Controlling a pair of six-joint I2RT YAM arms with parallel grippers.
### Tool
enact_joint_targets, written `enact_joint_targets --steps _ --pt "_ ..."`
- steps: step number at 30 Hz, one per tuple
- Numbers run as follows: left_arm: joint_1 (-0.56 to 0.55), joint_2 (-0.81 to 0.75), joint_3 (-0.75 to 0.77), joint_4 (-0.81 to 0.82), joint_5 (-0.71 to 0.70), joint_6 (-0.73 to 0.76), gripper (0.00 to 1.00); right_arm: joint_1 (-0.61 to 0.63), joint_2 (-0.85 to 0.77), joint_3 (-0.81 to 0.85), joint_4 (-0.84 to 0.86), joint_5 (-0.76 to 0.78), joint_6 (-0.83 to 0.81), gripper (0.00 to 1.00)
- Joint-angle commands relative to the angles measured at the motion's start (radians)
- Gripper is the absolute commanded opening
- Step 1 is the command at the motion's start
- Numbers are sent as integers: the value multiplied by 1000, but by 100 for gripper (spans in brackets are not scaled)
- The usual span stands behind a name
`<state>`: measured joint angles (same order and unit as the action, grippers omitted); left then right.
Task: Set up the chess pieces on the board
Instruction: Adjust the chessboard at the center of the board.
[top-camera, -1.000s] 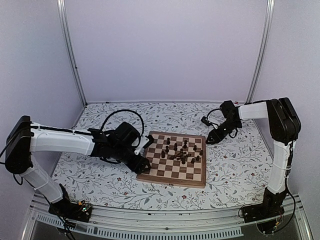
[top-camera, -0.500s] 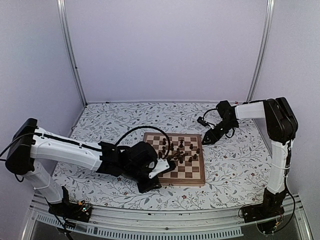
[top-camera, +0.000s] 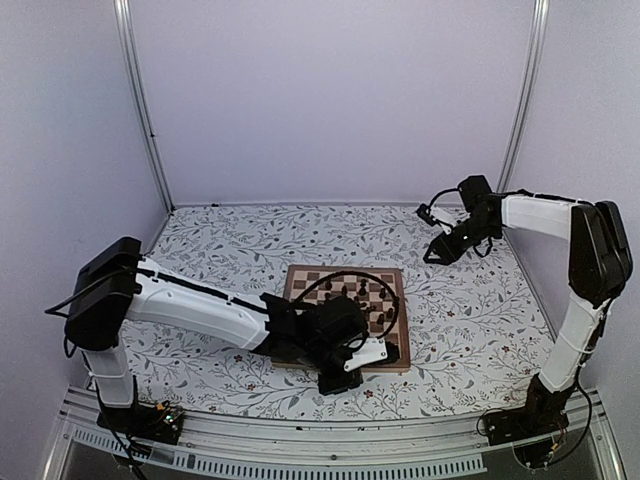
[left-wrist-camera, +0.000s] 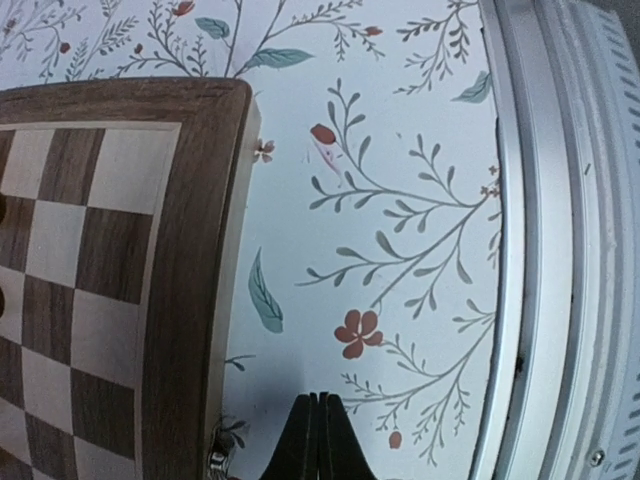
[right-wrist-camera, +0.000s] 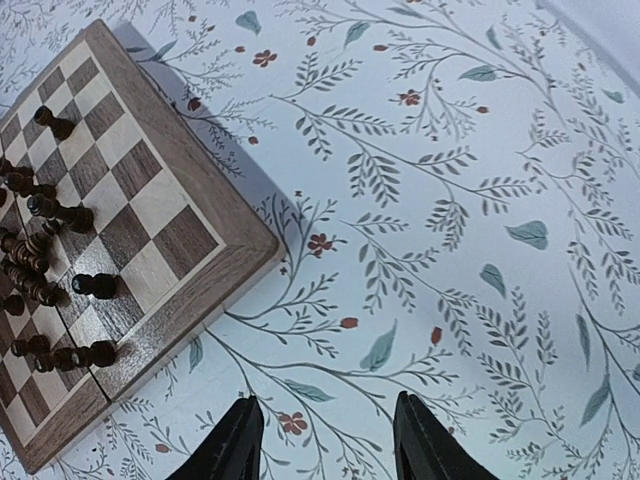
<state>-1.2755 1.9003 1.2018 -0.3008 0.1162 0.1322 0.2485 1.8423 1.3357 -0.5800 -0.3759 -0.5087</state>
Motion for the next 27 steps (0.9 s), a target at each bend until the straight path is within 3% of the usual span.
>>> enact_joint_targets --steps 1,13,27 --pt "-26 82 71 -7 5 55 0 -58 -120 -52 53 7 22 49" --pt "0 176 121 -38 -107 60 0 -114 -199 -99 99 -41 40 49" --pt "92 205 167 -14 -88 61 0 -127 -192 -111 101 -83 47 49"
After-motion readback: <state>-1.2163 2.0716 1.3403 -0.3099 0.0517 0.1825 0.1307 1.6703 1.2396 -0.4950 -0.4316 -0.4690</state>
